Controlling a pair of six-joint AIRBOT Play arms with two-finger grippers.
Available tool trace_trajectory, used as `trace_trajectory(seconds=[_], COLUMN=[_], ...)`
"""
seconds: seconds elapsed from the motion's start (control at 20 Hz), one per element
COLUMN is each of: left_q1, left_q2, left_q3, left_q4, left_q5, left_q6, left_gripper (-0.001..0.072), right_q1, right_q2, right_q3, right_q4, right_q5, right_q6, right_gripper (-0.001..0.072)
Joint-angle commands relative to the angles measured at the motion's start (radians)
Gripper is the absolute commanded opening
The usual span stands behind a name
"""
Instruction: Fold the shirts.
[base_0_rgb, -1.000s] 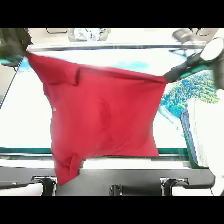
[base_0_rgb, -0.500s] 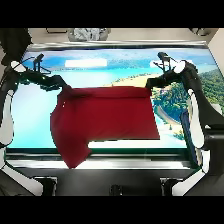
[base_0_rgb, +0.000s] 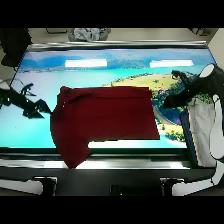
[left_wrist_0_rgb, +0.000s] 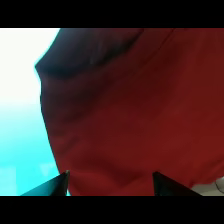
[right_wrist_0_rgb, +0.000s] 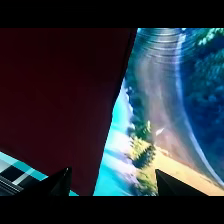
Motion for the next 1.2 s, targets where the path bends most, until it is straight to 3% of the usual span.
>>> trace_trajectory(seconds=[0.0, 0.1, 0.2, 0.45, 0.5, 0.6, 0.65, 1.0, 1.15], left_q1=[0.040, 0.042, 0.042, 0.041, 0.040, 0.040, 0.040, 0.040, 0.040], left_q2=[0.248, 0.311, 0.310, 0.280, 0.272, 0.264, 0.265, 0.274, 0.279], left_q3=[-0.451, -0.586, -0.636, -0.640, -0.640, -0.640, -0.639, -0.639, -0.639], left_q4=[0.008, -0.003, -0.052, -0.099, -0.099, -0.103, -0.103, -0.103, -0.103], left_q5=[0.198, 0.274, 0.311, 0.359, 0.372, 0.389, 0.390, 0.376, 0.375], left_q6=[0.108, 0.131, 0.140, 0.149, 0.145, 0.145, 0.146, 0.168, 0.169], left_gripper=[0.0588, 0.0587, 0.0493, 0.0492, 0.0450, 0.0132, 0.0037, 0.0035, 0.0035], right_q1=[-0.016, -0.016, -0.016, -0.016, -0.016, -0.016, -0.016, -0.016, -0.016], right_q2=[0.135, 0.168, 0.175, 0.175, 0.175, 0.177, 0.180, 0.182, 0.181], right_q3=[-0.286, -0.366, -0.385, -0.394, -0.405, -0.445, -0.472, -0.627, -0.655], right_q4=[-0.002, -0.003, -0.004, -0.008, -0.008, -0.008, -0.007, 0.041, 0.156], right_q5=[-0.100, -0.117, -0.107, -0.074, -0.076, -0.084, -0.096, -0.218, -0.281], right_q6=[-0.045, -0.066, -0.072, -0.088, -0.088, -0.089, -0.089, -0.085, -0.071], right_gripper=[0.0604, 0.0605, 0.0604, 0.0605, 0.0606, 0.0606, 0.0608, 0.0610, 0.0585])
